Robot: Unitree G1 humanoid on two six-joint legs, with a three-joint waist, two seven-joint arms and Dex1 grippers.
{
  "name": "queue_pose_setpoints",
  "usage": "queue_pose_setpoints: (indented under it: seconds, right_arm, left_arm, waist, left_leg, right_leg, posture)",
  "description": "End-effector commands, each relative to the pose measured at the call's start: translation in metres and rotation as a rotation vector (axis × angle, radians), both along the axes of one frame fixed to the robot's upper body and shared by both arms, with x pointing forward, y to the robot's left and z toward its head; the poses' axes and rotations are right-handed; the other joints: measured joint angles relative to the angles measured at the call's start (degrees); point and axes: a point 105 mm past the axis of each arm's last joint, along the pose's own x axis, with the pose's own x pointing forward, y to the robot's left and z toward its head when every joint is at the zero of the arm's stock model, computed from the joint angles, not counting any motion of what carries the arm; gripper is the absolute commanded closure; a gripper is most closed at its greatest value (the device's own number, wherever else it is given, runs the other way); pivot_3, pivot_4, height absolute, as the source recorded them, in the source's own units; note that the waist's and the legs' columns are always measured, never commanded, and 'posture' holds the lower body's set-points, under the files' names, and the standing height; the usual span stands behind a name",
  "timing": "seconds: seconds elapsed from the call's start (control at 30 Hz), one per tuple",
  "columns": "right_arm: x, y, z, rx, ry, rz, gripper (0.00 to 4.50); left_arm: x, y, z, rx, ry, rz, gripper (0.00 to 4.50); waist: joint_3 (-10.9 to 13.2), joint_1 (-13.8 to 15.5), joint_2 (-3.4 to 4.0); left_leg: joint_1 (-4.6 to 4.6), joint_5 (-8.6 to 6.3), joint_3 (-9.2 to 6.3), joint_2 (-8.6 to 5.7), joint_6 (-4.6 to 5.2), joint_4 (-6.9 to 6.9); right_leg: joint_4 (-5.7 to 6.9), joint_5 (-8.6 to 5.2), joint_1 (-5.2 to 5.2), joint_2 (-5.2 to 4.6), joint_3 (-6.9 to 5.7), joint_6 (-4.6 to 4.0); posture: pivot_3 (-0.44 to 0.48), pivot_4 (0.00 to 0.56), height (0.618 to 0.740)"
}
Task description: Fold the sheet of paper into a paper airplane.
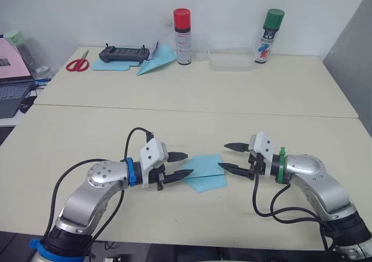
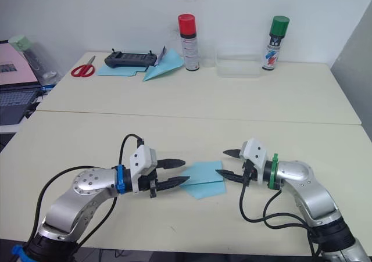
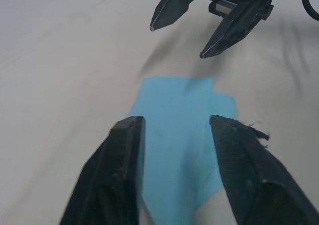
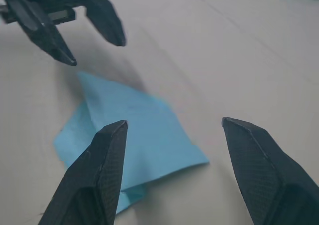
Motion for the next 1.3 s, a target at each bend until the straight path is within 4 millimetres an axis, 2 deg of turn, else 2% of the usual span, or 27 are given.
queue_pose_setpoints:
  seconds: [0.03,0.13,0.17,0.3,0.53,0.73,0.8,0.9,1.03,1.17,1.3]
  right_arm:
    - [0.008,-0.007,0.008,0.071,0.045,-0.095,1.35]
    - [0.006,-0.005,0.007,0.072,0.063,-0.091,1.35]
    - [0.006,-0.005,0.006,0.069,0.067,-0.088,1.35]
    - [0.007,-0.002,0.005,0.076,0.082,-0.086,1.35]
    - [0.011,-0.006,0.002,0.091,0.155,-0.114,1.35]
    - [0.01,-0.004,-0.004,0.235,0.419,-0.15,1.35]
    - [0.011,-0.008,-0.009,0.247,0.484,-0.168,1.35]
    - [0.014,-0.014,-0.011,0.223,0.478,-0.19,1.35]
    - [0.015,-0.015,-0.007,0.253,0.484,-0.201,1.35]
    - [0.01,-0.01,-0.003,0.258,0.48,-0.155,1.35]
    - [0.006,-0.011,0.001,0.266,0.48,-0.132,1.35]
  left_arm:
    - [-0.01,-0.008,-0.014,0.007,0.04,0.004,3.42]
    - [-0.012,-0.01,-0.023,0.022,0.073,0.025,4.4]
    - [-0.014,-0.01,-0.029,0.045,0.086,0.022,4.47]
    - [-0.018,-0.012,-0.045,0.092,0.121,0.039,4.47]
    - [-0.032,-0.009,-0.044,0.085,0.158,-0.015,4.47]
    - [-0.024,0.001,-0.045,0.069,0.198,0.04,4.47]
    - [-0.029,-0.002,-0.036,0.037,0.193,-0.01,4.47]
    - [-0.033,-0.007,-0.018,-0.035,0.181,-0.044,4.47]
    - [-0.024,-0.006,0.008,-0.135,0.145,-0.007,4.47]
    - [-0.008,-0.003,-0.004,-0.079,0.123,0.071,4.47]
    - [-0.004,-0.003,-0.017,-0.038,0.137,0.087,4.47]
  waist:
    - [0.0,-0.02,0.01]
    - [0.0,0.24,0.01]
    - [0.0,0.28,0.01]
    - [0.0,0.28,0.01]
    - [0.0,0.28,0.02]
    - [0.0,0.28,0.02]
    - [0.0,0.26,0.02]
    - [0.0,0.24,0.02]
    - [0.0,0.27,0.02]
    - [0.0,0.23,0.02]
    - [0.0,0.24,0.02]
  left_leg:
    - [0.0,0.0,0.03,-0.01,0.0,0.0]
    - [-0.03,0.0,-0.02,-0.02,0.0,0.02]
    - [-0.01,0.0,-0.03,-0.02,0.0,0.02]
    - [0.01,0.0,0.03,-0.02,0.0,0.03]
    - [0.0,0.0,0.01,-0.02,0.0,0.01]
    - [0.01,0.0,0.0,-0.01,0.0,0.01]
    - [0.0,0.0,0.01,-0.01,0.0,0.01]
    - [-0.03,0.0,0.01,-0.01,0.0,0.01]
    - [-0.09,0.0,0.02,-0.02,0.01,0.01]
    - [-0.07,0.0,0.03,-0.02,0.01,0.01]
    - [-0.1,0.0,0.05,-0.02,0.01,0.0]
  right_leg:
    - [0.0,0.0,0.0,-0.01,0.02,0.0]
    - [0.0,0.0,-0.02,-0.02,-0.02,0.0]
    - [0.01,0.0,0.0,-0.01,-0.02,0.0]
    - [-0.02,0.0,0.02,-0.01,0.01,0.01]
    - [-0.02,0.0,0.01,-0.02,0.0,0.01]
    - [-0.01,0.0,0.01,-0.01,0.0,0.0]
    - [-0.01,0.0,0.01,-0.01,0.0,0.0]
    - [-0.02,-0.01,-0.01,-0.01,-0.01,0.0]
    - [-0.02,-0.01,-0.08,-0.02,0.0,0.01]
    - [-0.01,0.0,-0.08,0.0,0.0,0.01]
    - [-0.02,0.0,-0.11,0.0,0.01,0.01]
  posture:
    - [0.0,0.15,0.74]
    - [0.0,0.15,0.74]
    - [0.0,0.15,0.74]
    - [0.0,0.15,0.74]
    - [0.0,0.15,0.74]
    - [0.0,0.15,0.74]
    - [0.0,0.15,0.74]
    - [0.0,0.15,0.74]
    - [0.0,0.15,0.74]
    - [0.0,0.15,0.74]
    - [0.0,0.15,0.74]
